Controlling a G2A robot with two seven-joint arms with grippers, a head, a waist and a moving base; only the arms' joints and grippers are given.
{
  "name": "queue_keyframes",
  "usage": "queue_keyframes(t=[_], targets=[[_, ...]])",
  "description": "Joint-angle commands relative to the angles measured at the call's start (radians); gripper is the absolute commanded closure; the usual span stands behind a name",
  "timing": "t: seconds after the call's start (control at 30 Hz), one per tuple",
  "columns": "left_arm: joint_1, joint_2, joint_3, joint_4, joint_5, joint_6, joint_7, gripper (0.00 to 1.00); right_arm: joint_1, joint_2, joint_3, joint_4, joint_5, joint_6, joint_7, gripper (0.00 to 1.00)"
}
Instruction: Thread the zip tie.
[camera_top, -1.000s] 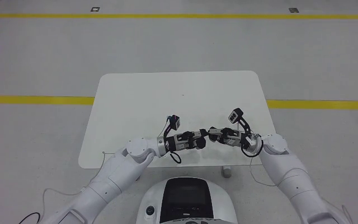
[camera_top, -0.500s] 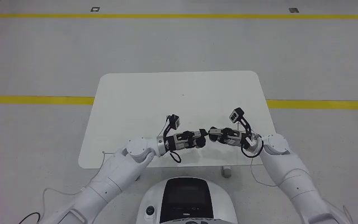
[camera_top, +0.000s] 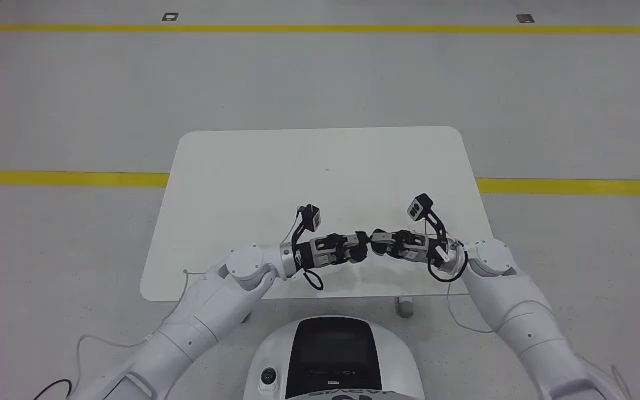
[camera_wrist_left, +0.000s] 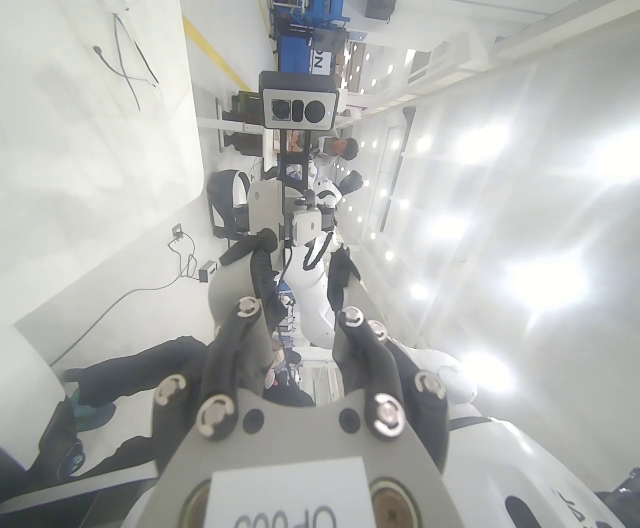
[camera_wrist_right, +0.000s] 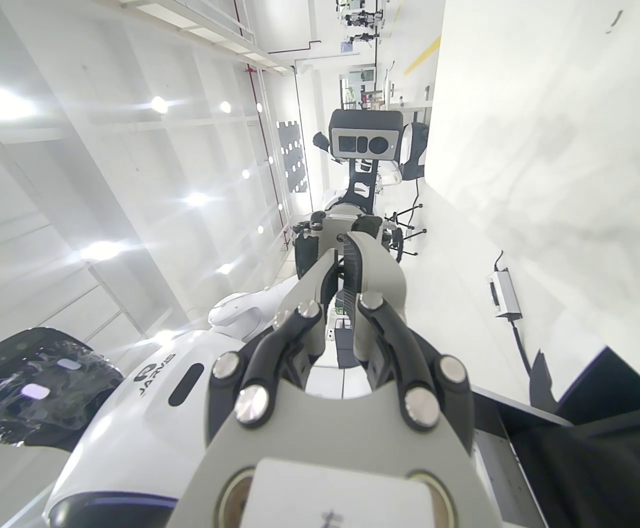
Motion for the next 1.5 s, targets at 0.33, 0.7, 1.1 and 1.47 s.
queue_keyframes(t=[0.33,0.7,1.1,1.47], targets=[[-0.002,-0.002,0.005,0.007,0.003,0.0,0.004,0.85,0.004,-0.002,-0.01,0.009,-0.014,0.0,-0.005,1.0],[-0.005,-0.004,0.009,0.009,0.005,0.004,0.005,0.89,0.006,-0.003,-0.014,0.012,-0.001,-0.005,0.004,1.0],[-0.008,-0.006,0.012,0.015,0.003,0.006,0.006,0.9,0.008,-0.003,-0.016,0.013,0.0,-0.003,0.011,1.0],[-0.008,-0.007,0.013,0.018,0.003,0.009,0.006,0.91,0.006,-0.003,-0.014,0.012,-0.001,-0.004,0.008,1.0]])
